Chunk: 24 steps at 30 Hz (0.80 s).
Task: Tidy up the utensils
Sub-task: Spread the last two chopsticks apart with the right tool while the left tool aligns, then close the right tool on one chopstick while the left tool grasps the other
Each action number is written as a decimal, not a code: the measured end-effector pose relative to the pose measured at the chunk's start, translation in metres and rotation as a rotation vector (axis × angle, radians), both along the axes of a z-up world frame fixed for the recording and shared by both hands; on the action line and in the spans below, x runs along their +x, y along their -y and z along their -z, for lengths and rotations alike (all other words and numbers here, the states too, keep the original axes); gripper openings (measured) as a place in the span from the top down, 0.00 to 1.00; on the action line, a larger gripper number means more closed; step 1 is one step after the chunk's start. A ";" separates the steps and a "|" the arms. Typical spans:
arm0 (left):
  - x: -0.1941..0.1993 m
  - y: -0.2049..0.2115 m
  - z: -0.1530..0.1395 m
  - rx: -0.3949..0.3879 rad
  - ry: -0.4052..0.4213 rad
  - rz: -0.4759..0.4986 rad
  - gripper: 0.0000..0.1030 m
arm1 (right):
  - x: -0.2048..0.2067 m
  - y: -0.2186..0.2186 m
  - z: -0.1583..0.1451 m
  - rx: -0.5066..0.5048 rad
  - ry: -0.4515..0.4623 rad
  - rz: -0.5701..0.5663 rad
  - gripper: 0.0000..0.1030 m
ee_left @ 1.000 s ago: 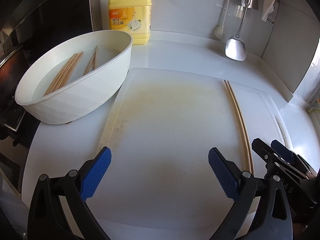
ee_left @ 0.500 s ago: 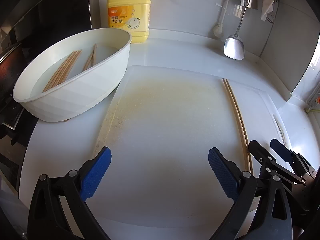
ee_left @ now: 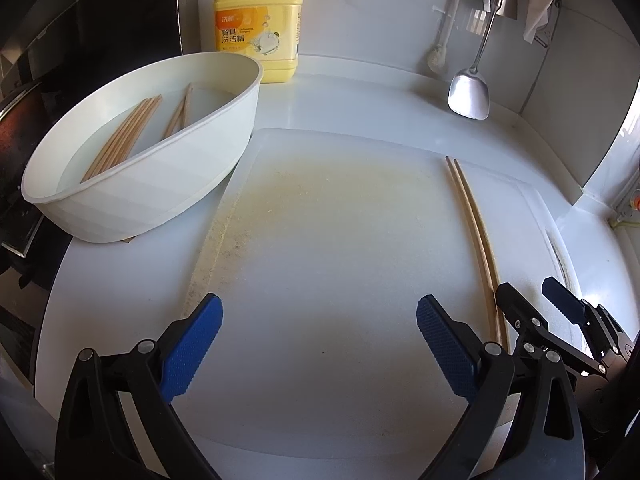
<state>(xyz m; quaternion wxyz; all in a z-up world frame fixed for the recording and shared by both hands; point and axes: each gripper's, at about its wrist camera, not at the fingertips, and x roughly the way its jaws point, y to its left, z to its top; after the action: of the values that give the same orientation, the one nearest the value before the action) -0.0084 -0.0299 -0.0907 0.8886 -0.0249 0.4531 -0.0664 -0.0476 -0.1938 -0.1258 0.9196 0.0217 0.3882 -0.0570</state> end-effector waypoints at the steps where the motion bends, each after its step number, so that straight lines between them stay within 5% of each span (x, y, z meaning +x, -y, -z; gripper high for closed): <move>1: 0.000 0.000 0.000 0.000 0.000 0.000 0.07 | -0.001 -0.001 0.000 -0.014 0.002 -0.001 0.37; 24: 0.003 0.017 0.001 -0.019 -0.003 0.023 0.07 | 0.006 0.030 0.002 -0.033 -0.007 0.039 0.38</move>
<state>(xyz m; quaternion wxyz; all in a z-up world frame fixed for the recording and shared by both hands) -0.0052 -0.0473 -0.0917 0.8867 -0.0281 0.4543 -0.0809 -0.0419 -0.2236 -0.1277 0.9171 0.0137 0.3900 -0.0814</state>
